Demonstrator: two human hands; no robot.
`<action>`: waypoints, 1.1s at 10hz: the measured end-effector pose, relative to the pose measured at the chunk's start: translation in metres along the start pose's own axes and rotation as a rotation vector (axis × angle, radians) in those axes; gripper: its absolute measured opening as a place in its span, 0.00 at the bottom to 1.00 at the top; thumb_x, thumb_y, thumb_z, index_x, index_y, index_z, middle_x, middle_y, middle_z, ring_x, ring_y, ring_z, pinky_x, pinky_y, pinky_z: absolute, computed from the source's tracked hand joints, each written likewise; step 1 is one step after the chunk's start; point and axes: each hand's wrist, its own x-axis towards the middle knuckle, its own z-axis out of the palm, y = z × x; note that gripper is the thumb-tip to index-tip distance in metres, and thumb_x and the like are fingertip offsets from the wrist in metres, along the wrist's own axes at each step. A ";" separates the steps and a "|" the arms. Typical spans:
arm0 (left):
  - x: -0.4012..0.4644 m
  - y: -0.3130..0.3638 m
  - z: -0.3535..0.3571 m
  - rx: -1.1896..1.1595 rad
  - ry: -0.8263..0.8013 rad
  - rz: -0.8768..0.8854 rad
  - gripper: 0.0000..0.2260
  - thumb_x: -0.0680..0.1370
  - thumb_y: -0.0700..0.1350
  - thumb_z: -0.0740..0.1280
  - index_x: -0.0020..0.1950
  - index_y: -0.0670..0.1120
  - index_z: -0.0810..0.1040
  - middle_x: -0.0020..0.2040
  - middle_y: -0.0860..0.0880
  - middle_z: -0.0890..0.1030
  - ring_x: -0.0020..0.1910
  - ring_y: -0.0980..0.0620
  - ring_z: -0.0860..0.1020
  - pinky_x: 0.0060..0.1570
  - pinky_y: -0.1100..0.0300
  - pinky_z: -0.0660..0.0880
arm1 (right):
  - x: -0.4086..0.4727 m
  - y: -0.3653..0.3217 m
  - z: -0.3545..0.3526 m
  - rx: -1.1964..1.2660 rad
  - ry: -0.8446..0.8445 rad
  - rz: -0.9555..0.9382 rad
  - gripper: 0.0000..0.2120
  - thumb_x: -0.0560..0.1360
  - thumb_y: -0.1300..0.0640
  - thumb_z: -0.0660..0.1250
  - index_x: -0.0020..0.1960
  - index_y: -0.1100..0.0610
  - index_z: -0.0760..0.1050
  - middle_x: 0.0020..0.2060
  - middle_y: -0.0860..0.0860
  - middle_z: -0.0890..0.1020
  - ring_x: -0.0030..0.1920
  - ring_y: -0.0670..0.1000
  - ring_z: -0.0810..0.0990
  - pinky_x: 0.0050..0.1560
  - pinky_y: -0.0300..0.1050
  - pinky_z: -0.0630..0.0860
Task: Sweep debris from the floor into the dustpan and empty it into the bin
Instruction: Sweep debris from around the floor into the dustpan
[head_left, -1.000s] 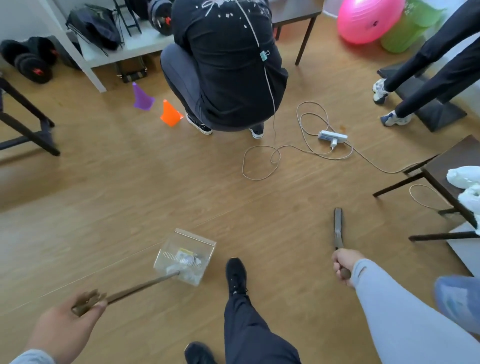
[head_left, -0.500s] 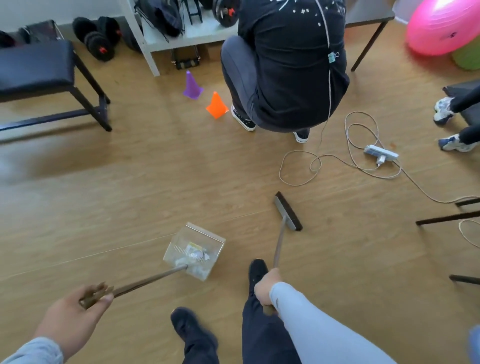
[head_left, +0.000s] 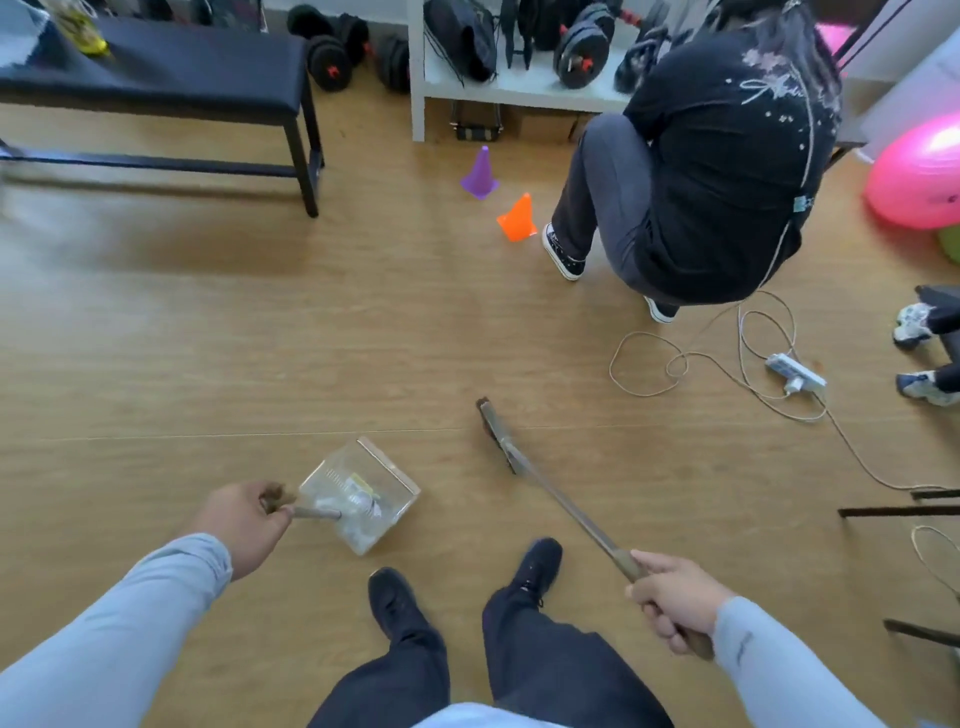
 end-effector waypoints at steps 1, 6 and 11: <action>0.012 -0.011 0.007 0.072 -0.026 0.026 0.13 0.76 0.53 0.68 0.59 0.54 0.81 0.47 0.53 0.83 0.49 0.47 0.81 0.51 0.55 0.78 | -0.013 -0.011 -0.003 0.014 0.086 -0.004 0.33 0.77 0.63 0.63 0.78 0.44 0.62 0.27 0.53 0.71 0.23 0.50 0.65 0.25 0.39 0.64; 0.016 -0.059 0.046 0.083 -0.024 -0.008 0.12 0.77 0.56 0.64 0.59 0.58 0.78 0.36 0.62 0.73 0.37 0.53 0.75 0.40 0.60 0.72 | 0.026 -0.034 0.190 -0.587 0.000 -0.100 0.25 0.75 0.60 0.63 0.72 0.57 0.68 0.49 0.53 0.76 0.47 0.54 0.79 0.45 0.42 0.75; 0.022 -0.060 0.030 0.073 -0.063 -0.020 0.15 0.77 0.57 0.61 0.62 0.60 0.76 0.44 0.57 0.82 0.44 0.50 0.80 0.39 0.58 0.75 | -0.011 -0.106 0.121 -0.387 -0.034 -0.101 0.37 0.74 0.61 0.62 0.79 0.40 0.57 0.32 0.55 0.75 0.24 0.52 0.68 0.26 0.42 0.68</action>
